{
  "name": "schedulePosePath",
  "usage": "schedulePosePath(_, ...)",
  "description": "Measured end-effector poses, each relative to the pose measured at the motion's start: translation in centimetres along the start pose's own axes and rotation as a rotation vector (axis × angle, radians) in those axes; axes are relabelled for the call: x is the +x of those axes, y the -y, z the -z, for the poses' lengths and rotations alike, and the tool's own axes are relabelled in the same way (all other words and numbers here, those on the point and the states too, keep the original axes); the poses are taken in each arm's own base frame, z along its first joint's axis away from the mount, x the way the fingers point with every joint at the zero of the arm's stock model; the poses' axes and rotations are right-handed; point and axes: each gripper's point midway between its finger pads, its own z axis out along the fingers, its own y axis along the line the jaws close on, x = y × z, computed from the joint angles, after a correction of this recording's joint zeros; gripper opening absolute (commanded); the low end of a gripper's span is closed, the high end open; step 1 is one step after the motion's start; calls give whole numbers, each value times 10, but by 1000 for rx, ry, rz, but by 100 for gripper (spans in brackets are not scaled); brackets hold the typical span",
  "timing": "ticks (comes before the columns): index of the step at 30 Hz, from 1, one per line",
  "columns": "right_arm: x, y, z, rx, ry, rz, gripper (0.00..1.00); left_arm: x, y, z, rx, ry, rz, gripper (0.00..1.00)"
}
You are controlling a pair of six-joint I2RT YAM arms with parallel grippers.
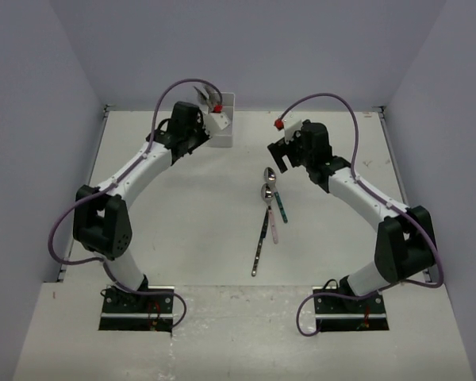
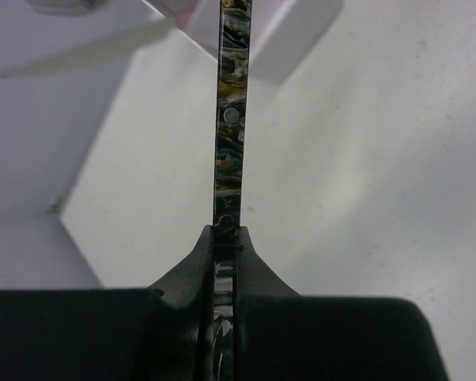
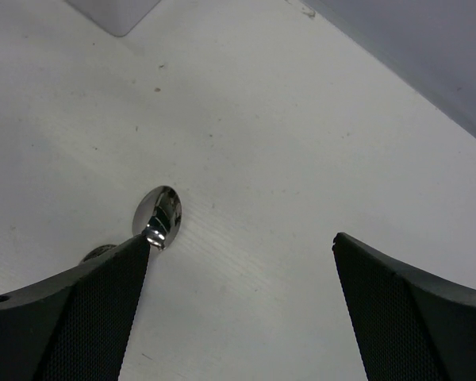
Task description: Sort the eating utensils into containers
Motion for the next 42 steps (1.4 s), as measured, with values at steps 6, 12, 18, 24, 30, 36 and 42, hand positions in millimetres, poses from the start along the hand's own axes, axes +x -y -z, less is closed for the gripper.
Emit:
schedulePosePath(6, 4, 11, 5, 54, -13, 21, 99, -47, -62, 11, -140, 33, -281, 0)
schedulePosePath(12, 8, 17, 6, 89, -29, 24, 99, -26, -76, -37, -154, -157, -495, 0)
schedulePosePath(18, 14, 20, 7, 111, -47, 24, 99, -5, -66, -59, -74, -254, -662, 0)
schedulePosePath(24, 21, 20, 8, 117, -71, 23, 99, -28, -79, -54, -81, -211, -783, 0)
schedulePosePath(30, 28, 22, 10, 131, -102, 24, 99, -38, -83, -60, -74, -200, -880, 0)
schedulePosePath(36, 32, 28, 12, 170, -120, 13, 99, -38, -63, -76, -17, -206, -980, 0)
schedulePosePath(42, 34, 29, 13, 180, -126, -11, 99, -49, -41, -95, -4, -184, -1050, 0)
